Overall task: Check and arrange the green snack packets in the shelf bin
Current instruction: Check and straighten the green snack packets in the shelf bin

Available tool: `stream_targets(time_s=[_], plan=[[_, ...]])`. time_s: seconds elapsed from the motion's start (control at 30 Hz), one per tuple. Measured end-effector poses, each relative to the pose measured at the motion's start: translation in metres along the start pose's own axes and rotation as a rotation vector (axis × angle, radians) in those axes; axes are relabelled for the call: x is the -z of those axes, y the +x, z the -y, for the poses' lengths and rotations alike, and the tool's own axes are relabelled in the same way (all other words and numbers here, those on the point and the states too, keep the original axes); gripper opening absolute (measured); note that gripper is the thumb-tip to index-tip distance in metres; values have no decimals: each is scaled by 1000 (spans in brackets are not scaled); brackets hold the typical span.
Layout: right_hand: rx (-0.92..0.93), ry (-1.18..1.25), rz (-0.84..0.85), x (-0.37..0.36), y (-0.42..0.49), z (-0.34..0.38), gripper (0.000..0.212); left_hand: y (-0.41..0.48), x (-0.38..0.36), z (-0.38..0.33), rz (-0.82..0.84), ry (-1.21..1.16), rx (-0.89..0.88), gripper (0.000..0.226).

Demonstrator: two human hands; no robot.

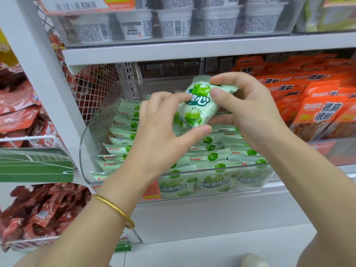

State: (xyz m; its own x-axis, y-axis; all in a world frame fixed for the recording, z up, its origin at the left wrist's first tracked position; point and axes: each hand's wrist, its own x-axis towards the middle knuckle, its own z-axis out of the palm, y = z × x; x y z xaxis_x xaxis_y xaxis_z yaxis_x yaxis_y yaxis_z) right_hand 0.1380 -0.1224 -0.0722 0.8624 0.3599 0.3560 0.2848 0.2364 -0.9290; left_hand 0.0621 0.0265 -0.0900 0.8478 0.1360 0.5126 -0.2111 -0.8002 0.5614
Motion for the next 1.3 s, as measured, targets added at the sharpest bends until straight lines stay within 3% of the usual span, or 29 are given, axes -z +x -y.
stream_targets(time_s=[0.07, 0.13, 0.23, 0.3, 0.4, 0.57, 0.73, 1.07, 1.3], plan=[[17, -2, 37, -1, -1, 0, 16, 0, -3, 2, 16, 32, 6, 69], [40, -21, 75, -2, -2, 1, 21, 1, -2, 3, 11, 7, -2, 53], [94, -108, 58, -1, -3, 3, 29, 4, 5, -1, -3, -167, 65, 25], [157, -231, 8, 1, -2, 1, 30, 5, 8, -2, 26, -355, 179, 20], [176, -344, -9, 5, -1, -1, 30, 5, 8, -1, 55, -569, 260, 31], [51, -103, 55, 4, -3, -5, 32, 3, 5, -2, 148, -735, 264, 39], [-7, 39, 81, 6, -4, -3, 32, 3, 7, -3, 220, -768, 251, 47], [-25, 57, 63, 8, -4, -4, 30, 4, 6, -4, 239, -796, 236, 48], [-36, 55, 6, 8, -2, -7, 31, 6, 1, -2, 155, -934, 392, 39]])
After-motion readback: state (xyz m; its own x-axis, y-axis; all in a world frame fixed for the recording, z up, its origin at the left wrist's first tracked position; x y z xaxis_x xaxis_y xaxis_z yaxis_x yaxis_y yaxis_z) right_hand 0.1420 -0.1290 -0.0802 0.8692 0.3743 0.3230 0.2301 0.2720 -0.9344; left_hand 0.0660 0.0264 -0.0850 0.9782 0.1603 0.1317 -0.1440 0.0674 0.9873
